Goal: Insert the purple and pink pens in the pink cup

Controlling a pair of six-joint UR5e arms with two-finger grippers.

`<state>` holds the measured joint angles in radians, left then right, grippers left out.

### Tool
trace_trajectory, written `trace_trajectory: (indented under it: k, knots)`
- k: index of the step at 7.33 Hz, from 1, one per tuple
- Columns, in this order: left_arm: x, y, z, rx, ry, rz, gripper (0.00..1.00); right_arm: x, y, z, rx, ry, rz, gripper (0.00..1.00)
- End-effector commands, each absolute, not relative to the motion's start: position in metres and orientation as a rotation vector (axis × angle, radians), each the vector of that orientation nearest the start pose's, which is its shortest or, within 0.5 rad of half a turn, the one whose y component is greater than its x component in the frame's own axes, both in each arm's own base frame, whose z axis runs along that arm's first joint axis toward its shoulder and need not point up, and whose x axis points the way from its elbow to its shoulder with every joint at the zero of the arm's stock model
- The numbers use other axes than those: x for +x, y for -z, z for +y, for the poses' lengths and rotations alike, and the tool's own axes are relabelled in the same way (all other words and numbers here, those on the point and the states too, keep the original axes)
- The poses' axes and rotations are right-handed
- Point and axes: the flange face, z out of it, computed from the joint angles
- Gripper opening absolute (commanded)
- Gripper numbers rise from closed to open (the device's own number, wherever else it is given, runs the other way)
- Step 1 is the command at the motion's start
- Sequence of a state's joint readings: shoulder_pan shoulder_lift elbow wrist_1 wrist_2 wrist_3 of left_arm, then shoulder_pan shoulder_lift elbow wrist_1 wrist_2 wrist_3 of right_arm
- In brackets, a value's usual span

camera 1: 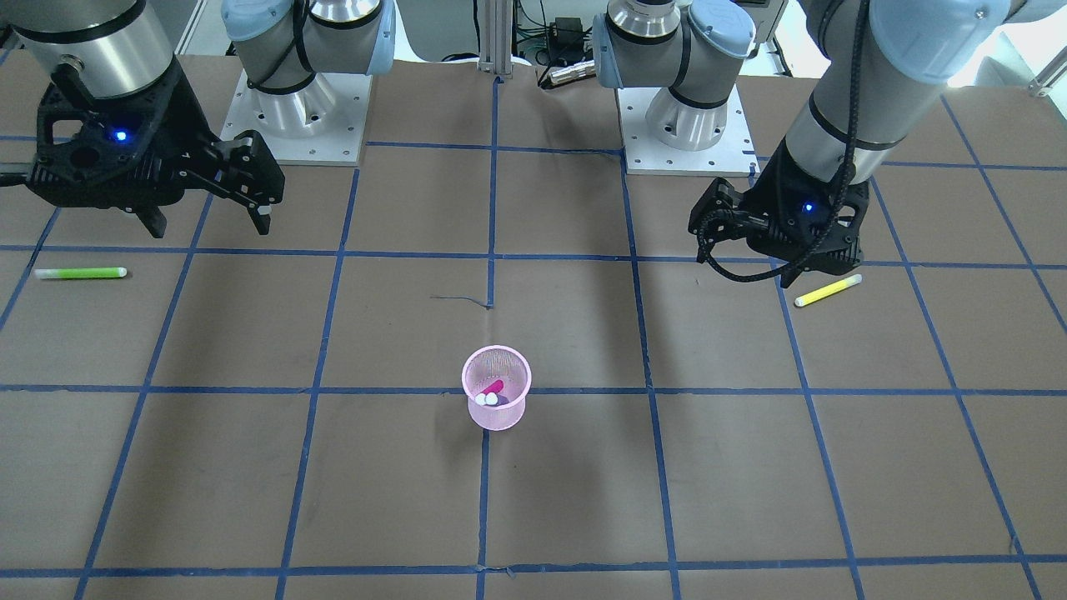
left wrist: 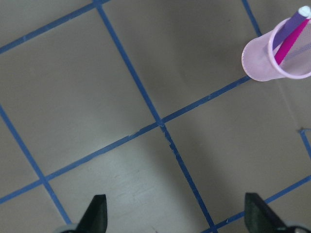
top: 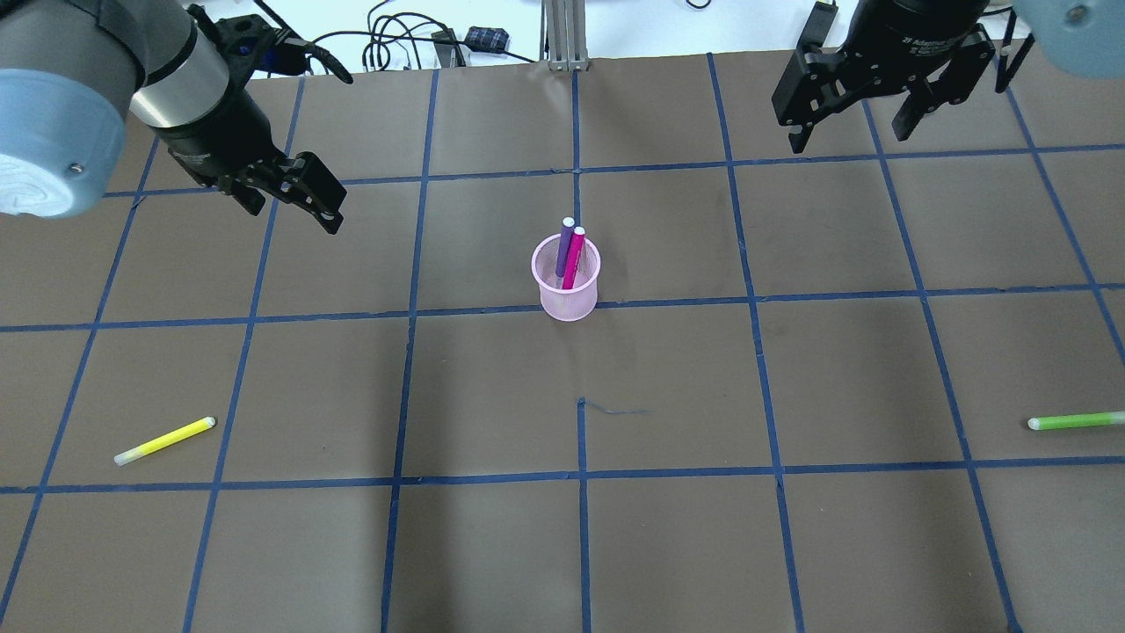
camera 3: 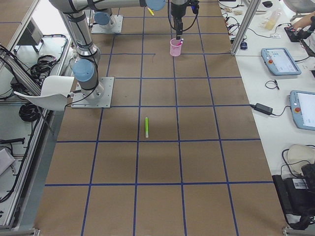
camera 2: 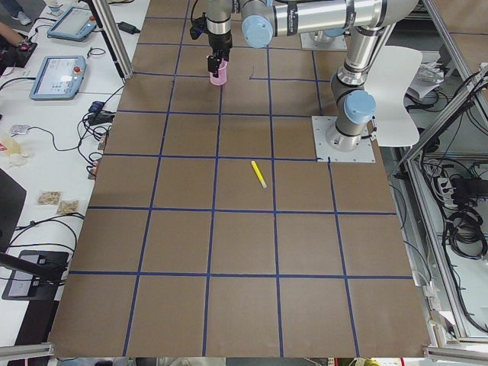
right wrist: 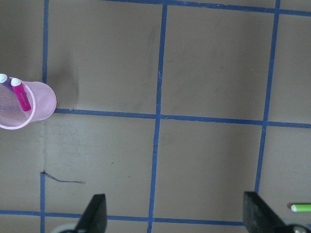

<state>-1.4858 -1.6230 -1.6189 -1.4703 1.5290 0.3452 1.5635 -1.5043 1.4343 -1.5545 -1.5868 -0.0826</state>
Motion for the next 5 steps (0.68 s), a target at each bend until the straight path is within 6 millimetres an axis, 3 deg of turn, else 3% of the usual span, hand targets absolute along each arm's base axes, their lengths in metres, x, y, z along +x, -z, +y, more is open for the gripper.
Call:
trace_trajectory:
  k: [1,2,3,5]
  knots:
    - [-0.101,-0.448,-0.513,0.217,-0.055,3.085,1.0,0.129,-0.521,-0.524,-0.118,0.089,3.156,1.0]
    - [-0.145,-0.454,-0.499,0.221,-0.03,3.044,1.0,0.129,-0.521,-0.524,-0.118,0.089,3.156,1.0]
    - [-0.167,-0.457,-0.496,0.213,-0.007,3.041,1.0,0.13,-0.521,-0.524,-0.118,0.089,3.154,1.0]
    - [-0.16,-0.47,-0.499,0.193,0.045,3.084,1.0,0.13,-0.521,-0.525,-0.118,0.094,3.153,1.0]
